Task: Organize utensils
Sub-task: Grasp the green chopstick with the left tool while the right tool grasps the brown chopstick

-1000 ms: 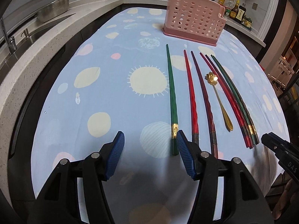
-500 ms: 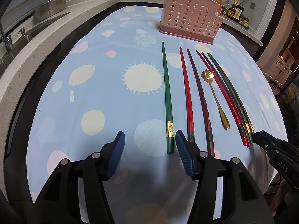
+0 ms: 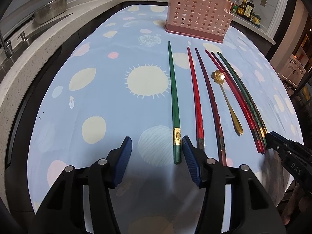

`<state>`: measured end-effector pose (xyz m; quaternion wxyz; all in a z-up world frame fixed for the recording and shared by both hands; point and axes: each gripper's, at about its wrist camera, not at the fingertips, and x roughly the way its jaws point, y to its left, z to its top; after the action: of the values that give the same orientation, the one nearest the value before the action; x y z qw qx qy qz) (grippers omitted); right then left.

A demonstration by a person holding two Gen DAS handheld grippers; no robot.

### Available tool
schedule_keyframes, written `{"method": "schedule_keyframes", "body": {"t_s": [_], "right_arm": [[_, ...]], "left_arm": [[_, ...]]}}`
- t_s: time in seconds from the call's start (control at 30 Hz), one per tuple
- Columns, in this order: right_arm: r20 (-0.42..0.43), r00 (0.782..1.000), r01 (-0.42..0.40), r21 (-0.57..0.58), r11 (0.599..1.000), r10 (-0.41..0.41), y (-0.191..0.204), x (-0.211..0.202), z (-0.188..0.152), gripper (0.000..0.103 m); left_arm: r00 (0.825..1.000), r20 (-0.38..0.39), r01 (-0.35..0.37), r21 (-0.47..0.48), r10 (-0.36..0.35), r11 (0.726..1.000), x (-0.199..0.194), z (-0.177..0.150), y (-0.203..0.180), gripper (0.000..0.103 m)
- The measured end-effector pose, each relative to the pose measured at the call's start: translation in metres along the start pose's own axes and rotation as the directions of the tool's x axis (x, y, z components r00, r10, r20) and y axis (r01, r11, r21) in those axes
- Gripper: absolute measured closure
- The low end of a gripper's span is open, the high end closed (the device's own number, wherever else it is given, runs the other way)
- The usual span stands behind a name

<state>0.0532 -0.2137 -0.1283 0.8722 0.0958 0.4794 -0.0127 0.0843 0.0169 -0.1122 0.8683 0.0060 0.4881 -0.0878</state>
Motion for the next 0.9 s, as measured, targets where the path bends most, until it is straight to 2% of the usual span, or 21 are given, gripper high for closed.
{"method": "schedule_keyframes", "body": {"t_s": [0.17, 0.27, 0.37, 0.43, 0.53, 0.67, 0.9], "right_arm": [[0.006, 1.000, 0.001, -0.005, 1.000, -0.001, 0.002, 0.002, 0.001, 0.086], [0.009, 1.000, 0.001, -0.008, 1.000, 0.000, 0.002, 0.003, 0.001, 0.086], [0.013, 1.000, 0.000, -0.010, 1.000, 0.000, 0.002, 0.003, 0.000, 0.087], [0.014, 1.000, 0.000, -0.012, 1.000, 0.000, 0.002, 0.003, 0.000, 0.087], [0.015, 1.000, -0.001, -0.013, 1.000, 0.001, 0.001, 0.003, 0.000, 0.091], [0.014, 1.000, -0.013, -0.005, 1.000, 0.013, 0.001, 0.002, -0.001, 0.095], [0.021, 1.000, -0.023, 0.000, 1.000, 0.023, -0.001, -0.006, -0.003, 0.096]], "left_arm": [[1.000, 0.012, -0.009, 0.014, 0.008, 1.000, 0.001, 0.000, -0.002, 0.057], [1.000, 0.018, -0.011, 0.027, 0.011, 1.000, 0.001, 0.000, -0.005, 0.063], [1.000, 0.021, -0.006, 0.036, 0.005, 0.999, 0.001, 0.000, -0.006, 0.072], [1.000, 0.020, 0.006, 0.040, -0.006, 0.999, 0.001, 0.000, -0.008, 0.082], [1.000, 0.019, 0.020, 0.045, -0.021, 0.999, 0.001, -0.001, -0.009, 0.090], [0.999, 0.011, 0.050, 0.031, -0.050, 0.998, 0.000, -0.002, -0.007, 0.096], [0.997, 0.012, 0.083, -0.013, -0.083, 0.996, -0.008, -0.003, 0.002, 0.096]]}}
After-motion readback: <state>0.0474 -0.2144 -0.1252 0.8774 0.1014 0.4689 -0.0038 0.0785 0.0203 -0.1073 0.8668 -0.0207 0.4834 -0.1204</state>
